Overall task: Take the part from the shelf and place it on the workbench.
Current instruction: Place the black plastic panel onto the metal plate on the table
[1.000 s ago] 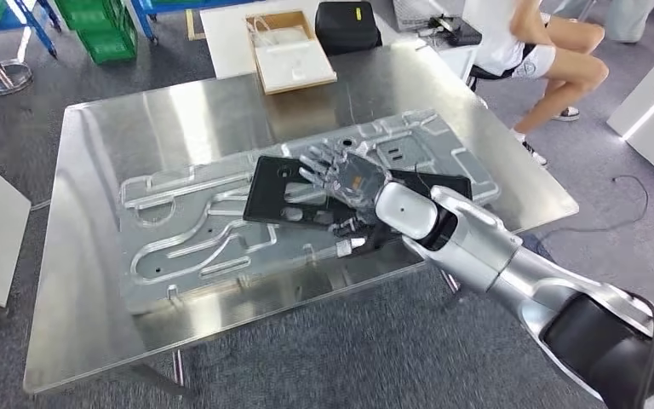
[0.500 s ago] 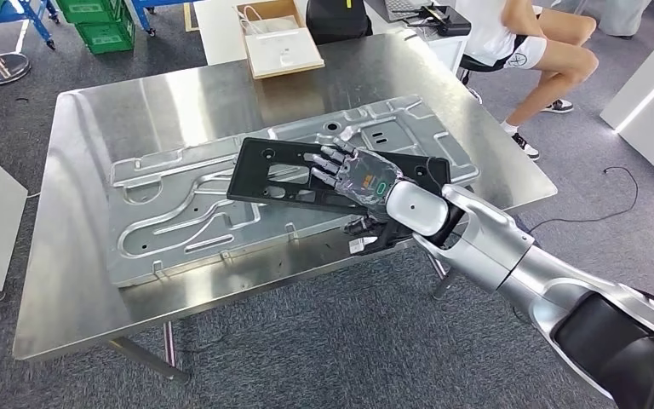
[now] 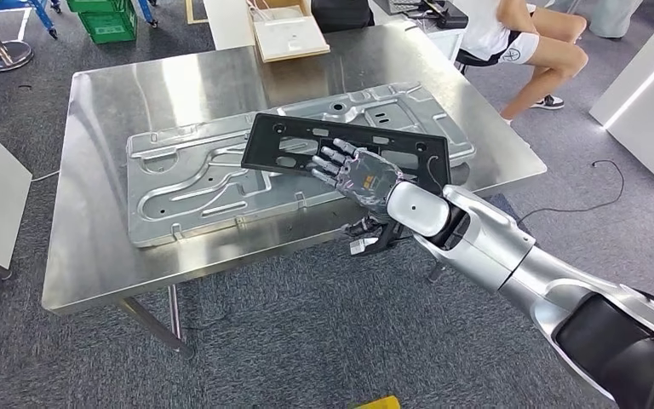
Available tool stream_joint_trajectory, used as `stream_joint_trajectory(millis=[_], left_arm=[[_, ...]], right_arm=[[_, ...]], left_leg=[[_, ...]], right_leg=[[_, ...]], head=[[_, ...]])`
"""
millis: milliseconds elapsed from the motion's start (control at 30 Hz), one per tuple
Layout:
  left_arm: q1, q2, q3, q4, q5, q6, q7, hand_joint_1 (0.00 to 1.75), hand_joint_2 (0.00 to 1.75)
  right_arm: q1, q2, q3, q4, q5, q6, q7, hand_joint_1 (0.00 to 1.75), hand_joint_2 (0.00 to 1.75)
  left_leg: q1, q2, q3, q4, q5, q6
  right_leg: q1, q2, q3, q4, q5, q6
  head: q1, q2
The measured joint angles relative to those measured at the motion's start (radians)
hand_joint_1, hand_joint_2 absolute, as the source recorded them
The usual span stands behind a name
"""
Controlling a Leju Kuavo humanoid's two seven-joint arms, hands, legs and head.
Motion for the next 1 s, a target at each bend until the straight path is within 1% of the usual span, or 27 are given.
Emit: stream_joint_trajectory(millis=[33,67,133,167,200,233,267,300,333,367,400,433,467,500,533,567,600,633,667,700,733,767,800,833,900,967,1000], left_arm=[[0.000,-0.001,0.000,0.000,0.000,0.000,0.000,0.00,0.00],[0.000,-0.001,0.000,0.000,0.000,0.000,0.000,0.00,0.00],[0.001,-0.001,0.000,0.000,0.001,0.000,0.001,0.00,0.00],[0.002,0.000,0.000,0.000,0.001,-0.001,0.001,0.00,0.00],[0.003,0.000,0.000,0.000,0.001,-0.003,0.002,0.00,0.00],[0.003,0.001,0.000,0.000,0.001,-0.006,0.002,0.00,0.00],[0.003,0.001,0.000,0.000,0.000,-0.012,0.003,0.00,0.00],[0.003,0.002,0.000,0.000,0.000,-0.017,0.003,0.00,0.00],[0.003,0.003,0.000,0.000,0.000,-0.022,0.004,0.00,0.00],[0.003,0.005,0.000,0.000,0.000,-0.026,0.005,0.00,0.00],[0.003,0.007,0.000,0.000,0.000,-0.029,0.007,0.00,0.00],[0.003,0.009,0.000,0.000,0.000,-0.032,0.009,0.00,0.00],[0.002,0.011,0.000,0.000,0.000,-0.034,0.010,0.00,0.00],[0.001,0.012,0.000,0.000,0.000,-0.036,0.012,0.00,0.00],[0.000,0.012,0.000,0.000,0.000,-0.036,0.013,0.00,0.00],[-0.001,0.012,0.000,0.000,0.000,-0.036,0.014,0.00,0.00],[0.000,0.012,0.000,0.000,0.000,-0.037,0.015,0.00,0.00],[0.001,0.012,0.000,0.000,0.000,-0.037,0.017,0.00,0.00],[0.001,0.012,0.000,0.000,0.000,-0.037,0.019,0.00,0.00],[0.000,0.012,0.000,0.000,0.000,-0.037,0.020,0.00,0.00],[0.000,0.012,0.000,0.000,0.000,-0.037,0.021,0.00,0.00],[-0.001,0.012,0.000,0.000,0.000,-0.037,0.021,0.00,0.00],[-0.001,0.012,0.000,0.000,0.000,-0.037,0.022,0.00,0.00],[0.000,0.012,0.000,0.000,0.000,-0.037,0.022,0.00,0.00],[0.000,0.012,0.000,0.000,0.000,-0.037,0.022,0.00,0.00],[0.000,0.013,0.001,0.000,-0.001,-0.037,0.022,0.00,0.00],[0.000,0.014,0.001,0.000,-0.001,-0.038,0.021,0.00,0.00]], right_arm=[[-0.002,-0.001,0.000,-0.001,0.000,0.000,0.000,0.00,0.00],[-0.003,-0.002,0.000,-0.002,0.000,0.001,-0.001,0.00,0.00],[-0.005,-0.003,0.000,-0.005,-0.002,0.003,-0.005,0.00,0.00],[-0.005,-0.003,0.000,-0.006,-0.003,0.004,-0.008,0.00,0.00],[-0.006,-0.003,0.000,-0.008,-0.004,0.004,-0.011,0.00,0.00],[-0.007,-0.003,0.000,-0.010,-0.006,0.005,-0.013,0.00,0.00],[-0.007,-0.003,0.000,-0.012,-0.008,0.008,-0.014,0.00,0.00],[-0.007,-0.003,0.000,-0.014,-0.011,0.011,-0.015,0.00,0.00],[-0.007,-0.004,0.000,-0.016,-0.015,0.014,-0.016,0.00,0.00],[-0.007,-0.005,0.000,-0.017,-0.019,0.019,-0.018,0.00,0.00],[-0.008,-0.006,0.000,-0.019,-0.023,0.023,-0.021,0.00,0.00],[-0.008,-0.009,0.000,-0.022,-0.027,0.027,-0.024,0.00,0.00],[-0.010,-0.012,0.000,-0.025,-0.031,0.030,-0.027,0.00,0.00],[-0.013,-0.015,0.000,-0.029,-0.034,0.032,-0.030,0.00,0.00],[-0.015,-0.019,0.000,-0.032,-0.037,0.034,-0.031,0.00,0.00],[-0.019,-0.022,0.000,-0.036,-0.040,0.034,-0.032,0.00,0.00],[-0.022,-0.025,0.001,-0.040,-0.043,0.036,-0.033,0.00,0.00],[-0.025,-0.028,0.001,-0.043,-0.047,0.037,-0.034,0.00,0.00],[-0.028,-0.032,0.002,-0.046,-0.051,0.039,-0.035,0.00,0.00],[-0.031,-0.037,0.003,-0.048,-0.055,0.041,-0.037,0.00,0.00],[-0.033,-0.042,0.003,-0.050,-0.057,0.043,-0.037,0.00,0.00],[-0.036,-0.047,0.003,-0.053,-0.059,0.045,-0.038,0.00,0.00],[-0.038,-0.050,0.004,-0.054,-0.060,0.046,-0.038,0.00,0.00],[-0.040,-0.051,0.004,-0.056,-0.060,0.047,-0.038,0.00,0.00],[-0.041,-0.052,0.004,-0.057,-0.061,0.047,-0.038,0.00,0.00],[-0.041,-0.053,0.004,-0.058,-0.064,0.047,-0.040,0.00,0.00],[-0.042,-0.055,0.005,-0.058,-0.067,0.047,-0.042,0.00,0.00]], left_leg=[[0.000,0.000,-0.003,0.001,0.007,-0.006],[0.001,0.000,-0.004,-0.001,0.015,-0.012],[0.003,-0.002,-0.006,-0.005,0.026,-0.023],[0.003,-0.003,-0.013,0.002,0.013,-0.029],[0.003,-0.004,-0.023,0.025,-0.018,-0.034],[0.005,-0.006,-0.037,0.067,-0.066,-0.038],[0.007,-0.006,-0.054,0.127,-0.120,-0.042],[0.010,-0.006,-0.068,0.192,-0.162,-0.047],[0.013,-0.006,-0.075,0.248,-0.185,-0.051],[0.016,-0.006,-0.069,0.281,-0.184,-0.055],[0.019,-0.005,-0.047,0.278,-0.163,-0.058],[0.022,-0.005,-0.009,0.243,-0.136,-0.060],[0.024,-0.005,0.042,0.179,-0.121,-0.061],[0.024,-0.006,0.095,0.104,-0.122,-0.061],[0.022,-0.009,0.132,0.048,-0.131,-0.057],[0.019,-0.011,0.153,0.011,-0.143,-0.051],[0.014,-0.013,0.157,-0.002,-0.146,-0.043],[0.013,-0.014,0.150,0.000,-0.139,-0.033],[0.013,-0.012,0.144,-0.003,-0.129,-0.023],[0.013,-0.010,0.135,-0.006,-0.116,-0.012],[0.014,-0.008,0.123,-0.010,-0.101,-0.003],[0.014,-0.007,0.110,-0.011,-0.087,0.003],[0.014,-0.007,0.099,-0.012,-0.078,0.006],[0.013,-0.006,0.092,-0.011,-0.073,0.007],[0.013,-0.006,0.088,-0.011,-0.069,0.008],[0.009,-0.005,0.072,-0.010,-0.058,0.009],[0.003,-0.005,0.053,-0.008,-0.045,0.011]], right_leg=[[0.004,0.000,0.023,-0.039,-0.008,-0.006],[0.008,0.000,0.028,-0.054,-0.011,-0.012],[0.007,-0.002,0.020,-0.062,0.008,-0.025],[0.004,-0.004,0.013,-0.068,0.021,-0.034],[0.000,-0.006,0.004,-0.074,0.035,-0.042],[-0.004,-0.008,-0.008,-0.079,0.049,-0.047],[-0.004,-0.008,-0.022,-0.080,0.062,-0.051],[-0.004,-0.008,-0.038,-0.079,0.074,-0.051],[-0.005,-0.009,-0.055,-0.077,0.087,-0.049],[-0.006,-0.009,-0.073,-0.074,0.098,-0.046],[-0.008,-0.010,-0.090,-0.070,0.109,-0.043],[-0.010,-0.010,-0.108,-0.065,0.119,-0.038],[-0.012,-0.009,-0.123,-0.058,0.127,-0.032],[-0.013,-0.009,-0.137,-0.050,0.134,-0.024],[-0.013,-0.009,-0.144,-0.045,0.141,-0.017],[-0.013,-0.010,-0.149,-0.041,0.148,-0.009],[-0.013,-0.010,-0.150,-0.043,0.157,-0.001],[-0.013,-0.011,-0.149,-0.048,0.167,0.006],[-0.015,-0.010,-0.152,-0.049,0.170,0.013],[-0.017,-0.009,-0.159,-0.041,0.153,0.018],[-0.018,-0.008,-0.170,-0.014,0.117,0.022],[-0.019,-0.007,-0.184,0.025,0.070,0.024],[-0.018,-0.006,-0.195,0.062,0.028,0.026],[-0.017,-0.006,-0.202,0.090,0.003,0.027],[-0.017,-0.005,-0.207,0.110,-0.011,0.028],[-0.016,-0.005,-0.216,0.176,-0.042,0.028],[-0.014,-0.005,-0.204,0.204,-0.039,0.023]], head=[[0.000,0.000],[0.000,0.000],[0.001,0.000],[0.000,0.000],[0.000,0.000],[0.000,0.000],[0.000,0.000],[0.000,0.000],[0.000,0.000],[0.000,0.000],[0.000,0.000],[0.000,0.000],[0.000,0.000],[0.000,0.000],[0.000,0.000],[0.001,0.000],[0.001,0.000],[0.002,0.000],[0.002,0.000],[0.001,0.000],[0.002,0.000],[0.002,0.000],[0.002,0.000],[0.002,0.000],[0.002,0.000],[0.002,0.000],[0.002,0.000]])
